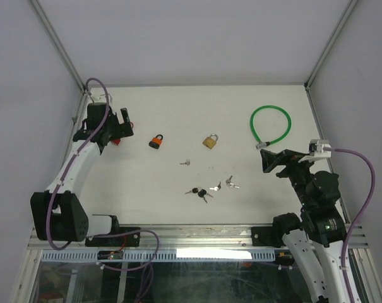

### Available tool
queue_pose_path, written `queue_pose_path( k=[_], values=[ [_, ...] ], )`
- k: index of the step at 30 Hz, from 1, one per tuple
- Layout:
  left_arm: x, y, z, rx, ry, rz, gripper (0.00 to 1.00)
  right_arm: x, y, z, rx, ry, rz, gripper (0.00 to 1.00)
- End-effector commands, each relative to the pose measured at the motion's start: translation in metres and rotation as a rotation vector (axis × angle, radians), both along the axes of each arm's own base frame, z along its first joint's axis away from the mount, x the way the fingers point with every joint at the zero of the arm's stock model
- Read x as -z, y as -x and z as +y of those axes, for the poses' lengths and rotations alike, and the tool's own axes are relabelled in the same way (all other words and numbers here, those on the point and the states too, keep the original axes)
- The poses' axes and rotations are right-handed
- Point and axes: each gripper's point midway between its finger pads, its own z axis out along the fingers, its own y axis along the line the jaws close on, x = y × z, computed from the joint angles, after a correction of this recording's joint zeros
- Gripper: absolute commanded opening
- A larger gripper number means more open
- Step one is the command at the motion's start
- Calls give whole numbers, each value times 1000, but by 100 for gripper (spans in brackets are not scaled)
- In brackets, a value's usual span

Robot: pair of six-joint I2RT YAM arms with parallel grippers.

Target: Unlock with the key

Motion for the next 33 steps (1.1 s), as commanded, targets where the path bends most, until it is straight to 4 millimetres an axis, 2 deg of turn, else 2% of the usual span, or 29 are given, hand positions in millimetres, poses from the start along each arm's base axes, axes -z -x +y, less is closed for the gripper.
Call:
queue_pose_path(
  k=[1, 7, 12, 15, 18, 27, 33],
  values=[
    [6, -19, 18, 56, -101, 102, 99, -21, 7, 6, -32, -15, -66, 100],
    [54, -34, 38, 96, -137, 298, 99, -25, 12, 10, -60, -4, -83, 100],
    [86, -51, 47, 125, -115, 421, 90, -28, 15, 8, -55, 18, -92, 100],
    [91, -66, 55, 132, -116, 425, 89, -27, 16, 0, -19, 39, -91, 100],
    [101, -72, 61, 143, -105, 464, 86, -27, 18, -6, 10, 43, -98, 100],
    [122, -83, 52, 221, -10, 493, 79, -26, 15, -6, 13, 53, -92, 100],
    [142, -84, 46, 244, 45, 541, 64, -24, 14, -7, 23, 57, -88, 100]
  ],
)
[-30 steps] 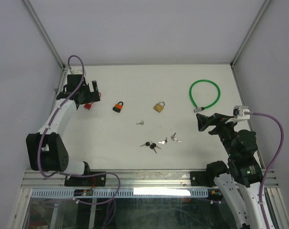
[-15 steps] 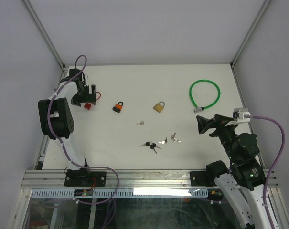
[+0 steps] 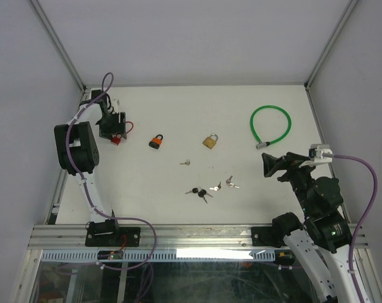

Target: Unlock with the key

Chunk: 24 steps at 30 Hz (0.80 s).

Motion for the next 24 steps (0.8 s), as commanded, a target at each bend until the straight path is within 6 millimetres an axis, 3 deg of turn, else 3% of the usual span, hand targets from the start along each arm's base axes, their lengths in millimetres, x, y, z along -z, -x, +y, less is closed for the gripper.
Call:
queue_pose_path(
  k=[1, 7, 16, 19, 24],
  values=[
    [-2, -10, -7, 29, 60, -8, 62, -23, 1, -4, 15, -4, -62, 100],
    [-3, 3, -12, -22, 80, 13, 33, -26, 2, -6, 20, -8, -77, 100],
    [-49, 28, -29, -201, 140, -73, 20, -29, 5, -6, 16, -14, -89, 100],
    [-67, 41, -48, -216, 228, -122, 16, -27, 4, -5, 16, -13, -81, 100],
    [-70, 77, -85, -232, 332, -130, 6, -24, -1, 0, -2, -6, -50, 100]
  ],
)
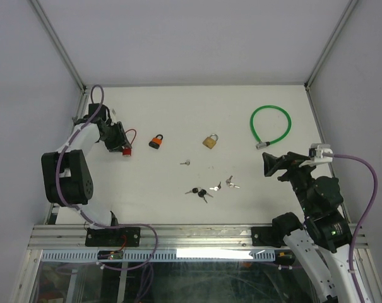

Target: Unlock with the key

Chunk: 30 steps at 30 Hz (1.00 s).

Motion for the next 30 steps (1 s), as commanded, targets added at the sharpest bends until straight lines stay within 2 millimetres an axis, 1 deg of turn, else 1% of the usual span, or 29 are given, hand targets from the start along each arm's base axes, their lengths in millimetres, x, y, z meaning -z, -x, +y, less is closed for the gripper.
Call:
queue_pose_path(
  k=[1, 3, 6, 7, 9, 14, 15, 19, 24, 27, 30],
  values=[
    [-28, 9, -42, -39, 124, -115, 6, -25, -1, 6, -30, -12, -46, 100],
    [-26, 22, -53, -73, 136, -106, 0, -25, -2, 13, -67, -12, -39, 100],
    [-25, 41, -74, -94, 141, -106, 0, -20, -6, 22, -105, -3, -2, 100],
    [-29, 47, -81, -94, 140, -115, 0, -16, -8, 26, -121, 2, 18, 100],
    [-29, 57, -91, -111, 134, -117, 0, -11, -11, 32, -144, 8, 49, 100],
    [-25, 77, -112, -159, 156, -108, 0, 7, -25, 37, -134, 16, 144, 100],
    [-22, 82, -120, -151, 158, -113, 0, 10, -27, 39, -136, 18, 163, 100],
    [-8, 93, -141, -181, 189, -92, 0, 30, -36, 49, -163, 27, 245, 100],
    [14, 103, -164, -204, 155, -41, 0, 46, -41, 63, -221, 23, 308, 100],
    [20, 105, -175, -223, 130, -35, 0, 51, -42, 72, -265, 13, 327, 99],
    [22, 104, -184, -241, 113, -36, 0, 60, -44, 77, -286, 17, 369, 99]
  ],
)
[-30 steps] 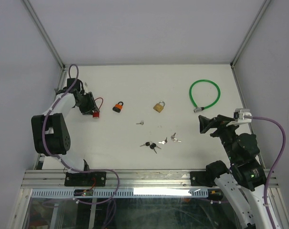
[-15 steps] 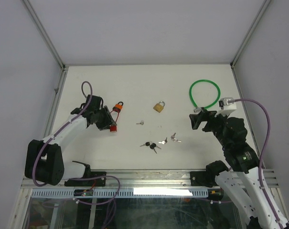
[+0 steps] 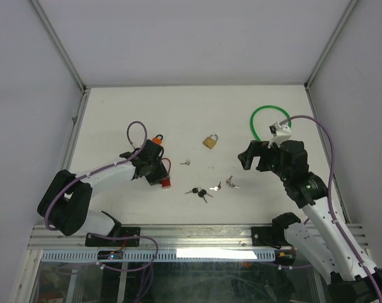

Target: Unlock with the key

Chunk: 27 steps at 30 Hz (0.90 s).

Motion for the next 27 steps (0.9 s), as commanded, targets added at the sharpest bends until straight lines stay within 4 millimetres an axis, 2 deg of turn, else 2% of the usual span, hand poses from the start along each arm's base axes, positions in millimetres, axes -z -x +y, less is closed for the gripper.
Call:
queue_pose_path(
  k=[1, 10, 12, 17, 27],
  values=[
    [-13, -27, -17, -110, 6, -83, 0, -13, -6, 18, -64, -54, -16, 99],
    [12, -20, -36, -128, -51, -18, 1, 30, -6, 38, -146, -36, 166, 99],
    [12, -20, -41, -115, -48, -20, 7, 39, -4, 42, -158, -28, 199, 97],
    [8, -19, -43, -106, -37, -27, 29, 55, -2, 51, -178, 6, 249, 97],
    [-13, -16, -42, -108, 17, -69, 58, 79, 8, 70, -224, 111, 338, 95]
  ],
)
